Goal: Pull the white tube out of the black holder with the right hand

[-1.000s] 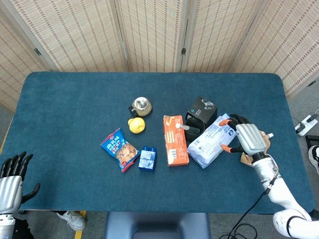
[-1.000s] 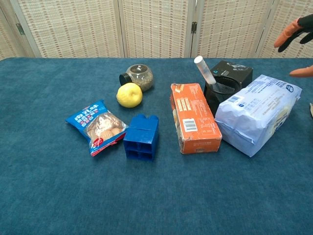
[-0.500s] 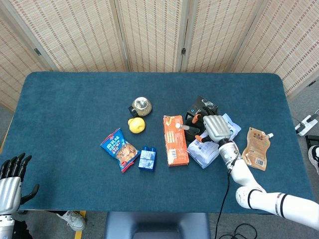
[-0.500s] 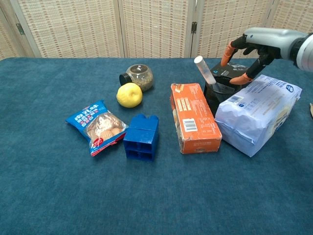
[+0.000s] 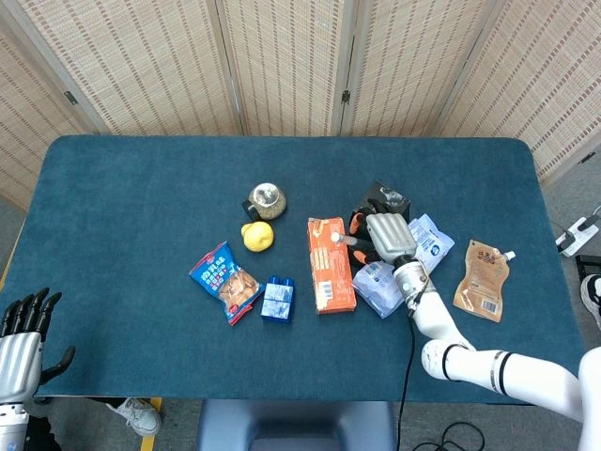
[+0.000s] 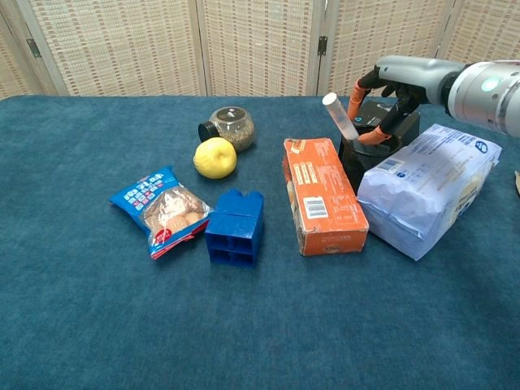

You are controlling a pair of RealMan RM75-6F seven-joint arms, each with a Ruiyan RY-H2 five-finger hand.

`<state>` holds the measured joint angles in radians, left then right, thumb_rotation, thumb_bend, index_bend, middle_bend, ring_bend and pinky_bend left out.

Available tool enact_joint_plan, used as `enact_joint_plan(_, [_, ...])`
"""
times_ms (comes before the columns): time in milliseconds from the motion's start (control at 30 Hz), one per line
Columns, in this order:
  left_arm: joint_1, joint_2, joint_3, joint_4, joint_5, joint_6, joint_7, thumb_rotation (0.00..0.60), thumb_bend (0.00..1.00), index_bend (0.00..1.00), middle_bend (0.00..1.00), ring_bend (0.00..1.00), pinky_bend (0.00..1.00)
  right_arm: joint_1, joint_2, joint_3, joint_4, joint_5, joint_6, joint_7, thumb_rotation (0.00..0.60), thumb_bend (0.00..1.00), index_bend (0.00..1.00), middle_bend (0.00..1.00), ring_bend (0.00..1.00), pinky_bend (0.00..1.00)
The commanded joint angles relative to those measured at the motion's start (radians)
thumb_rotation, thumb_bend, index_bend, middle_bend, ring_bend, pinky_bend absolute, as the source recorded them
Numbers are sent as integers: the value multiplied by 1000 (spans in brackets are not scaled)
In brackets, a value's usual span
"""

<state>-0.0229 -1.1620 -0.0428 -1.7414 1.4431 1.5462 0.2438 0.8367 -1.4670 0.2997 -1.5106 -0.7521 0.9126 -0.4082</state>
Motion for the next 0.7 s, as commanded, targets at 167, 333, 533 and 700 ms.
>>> enact_joint_plan(167, [0,0,-2,4,-1,0,-4,600,327,138,87,42,92,17,-16,-3,17,11,3,1,600,184,450,249,42,111])
enact_joint_plan(333, [0,-1,-3,7,-3,-1,-6,600,326,138,87,42,93,27,-27,-5,26,15,7,3,600,216,475,257,42,111])
enact_joint_plan(533, [1,-2,-4,15,-8,-3,-12,600,325,138,87,42,93,35,-36,-9,38,25,12,1,600,254,487,265,41,111])
enact_joint_plan(700, [2,-4,-4,22,-11,-5,-18,600,327,138,87,42,93,42,-44,-12,45,28,14,2,600,309,512,275,41,111])
